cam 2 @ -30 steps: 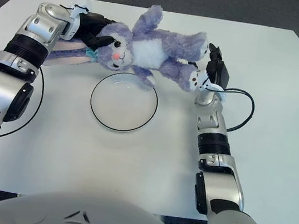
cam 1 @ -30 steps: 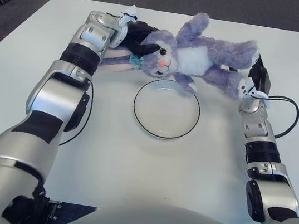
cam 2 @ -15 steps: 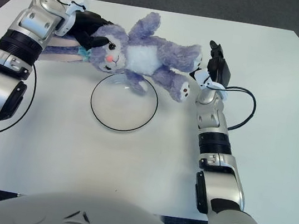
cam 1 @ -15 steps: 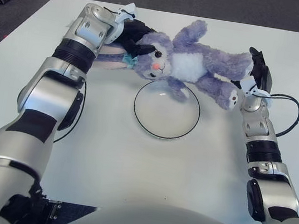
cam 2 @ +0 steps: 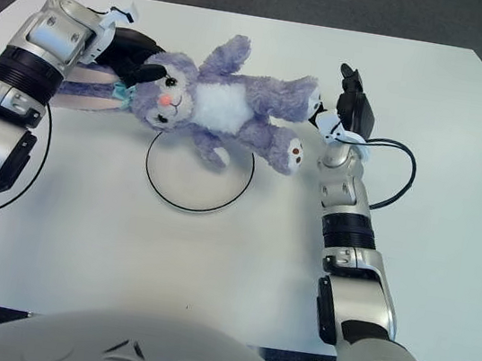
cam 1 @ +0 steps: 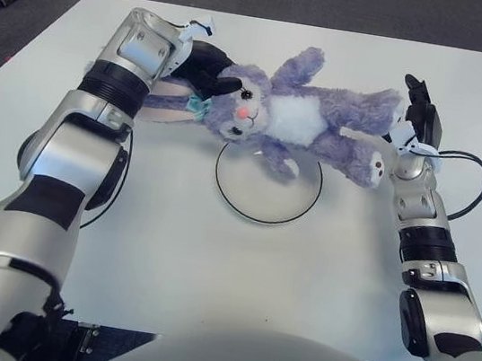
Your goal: Put the doll into the plate.
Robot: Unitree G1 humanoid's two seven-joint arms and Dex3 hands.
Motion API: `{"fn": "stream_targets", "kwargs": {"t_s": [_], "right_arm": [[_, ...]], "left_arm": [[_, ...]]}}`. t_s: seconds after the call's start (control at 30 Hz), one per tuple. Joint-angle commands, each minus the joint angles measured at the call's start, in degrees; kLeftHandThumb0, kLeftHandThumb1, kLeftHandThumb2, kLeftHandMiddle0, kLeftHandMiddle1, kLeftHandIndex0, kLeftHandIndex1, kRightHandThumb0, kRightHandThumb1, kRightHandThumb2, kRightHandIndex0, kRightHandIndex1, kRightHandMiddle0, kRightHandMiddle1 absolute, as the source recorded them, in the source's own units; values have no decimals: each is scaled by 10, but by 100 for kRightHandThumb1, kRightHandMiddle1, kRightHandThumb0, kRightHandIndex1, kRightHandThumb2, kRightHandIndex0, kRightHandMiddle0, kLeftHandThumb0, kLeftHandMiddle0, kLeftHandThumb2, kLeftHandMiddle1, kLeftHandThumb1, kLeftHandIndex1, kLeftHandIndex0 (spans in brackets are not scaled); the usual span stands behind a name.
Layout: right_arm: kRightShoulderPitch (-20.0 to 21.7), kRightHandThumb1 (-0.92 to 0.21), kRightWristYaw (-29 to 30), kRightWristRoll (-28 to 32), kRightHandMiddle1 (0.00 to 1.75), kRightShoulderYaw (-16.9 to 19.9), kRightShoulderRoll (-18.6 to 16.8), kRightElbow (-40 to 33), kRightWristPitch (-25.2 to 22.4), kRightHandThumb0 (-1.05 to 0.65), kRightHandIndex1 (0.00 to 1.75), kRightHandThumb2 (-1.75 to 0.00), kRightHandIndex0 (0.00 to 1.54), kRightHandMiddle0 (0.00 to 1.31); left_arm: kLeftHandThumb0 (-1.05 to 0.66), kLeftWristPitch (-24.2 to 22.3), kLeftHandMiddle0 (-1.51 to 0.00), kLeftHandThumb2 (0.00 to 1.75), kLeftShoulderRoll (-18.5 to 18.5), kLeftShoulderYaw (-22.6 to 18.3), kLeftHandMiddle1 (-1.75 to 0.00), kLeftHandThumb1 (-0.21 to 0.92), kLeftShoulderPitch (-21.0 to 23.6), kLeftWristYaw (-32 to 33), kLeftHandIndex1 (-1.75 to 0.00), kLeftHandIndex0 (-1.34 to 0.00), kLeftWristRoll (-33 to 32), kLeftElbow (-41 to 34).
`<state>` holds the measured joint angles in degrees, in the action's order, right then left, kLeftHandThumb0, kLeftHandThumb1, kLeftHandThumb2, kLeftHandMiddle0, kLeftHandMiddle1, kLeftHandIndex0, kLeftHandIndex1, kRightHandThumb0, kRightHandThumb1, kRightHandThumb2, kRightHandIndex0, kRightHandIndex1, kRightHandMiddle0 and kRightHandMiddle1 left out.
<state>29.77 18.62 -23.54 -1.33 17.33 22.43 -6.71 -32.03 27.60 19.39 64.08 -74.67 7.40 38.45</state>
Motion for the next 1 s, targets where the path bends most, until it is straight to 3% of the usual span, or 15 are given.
{"fn": "stream_targets", "kwargs": {"t_s": [0.0, 0.23, 0.73, 0.97], "right_arm": [[3, -92, -3, 1, 22, 7, 8, -9, -4, -83, 1, -75, 31, 25], [4, -92, -5, -1, 22, 7, 11, -8, -5, -84, 1, -75, 31, 25], [12, -92, -5, 2, 23, 8, 18, 7, -1, -84, 1, -74, 33, 26], [12, -92, -5, 2, 23, 8, 18, 6, -3, -85, 1, -74, 34, 26]], "left_arm": [[41, -5, -48, 110, 10, 2, -175, 48, 7, -6, -175, -55, -2, -16], [41, 6, -48, 110, 32, -1, -175, 48, -12, -28, -175, -56, -13, -48], [41, -31, -48, 110, 60, 18, -175, 48, -46, -48, -175, -58, -14, -136], [41, 2, -48, 110, 68, 28, -175, 47, -50, -47, -175, -51, -9, -147]]}}
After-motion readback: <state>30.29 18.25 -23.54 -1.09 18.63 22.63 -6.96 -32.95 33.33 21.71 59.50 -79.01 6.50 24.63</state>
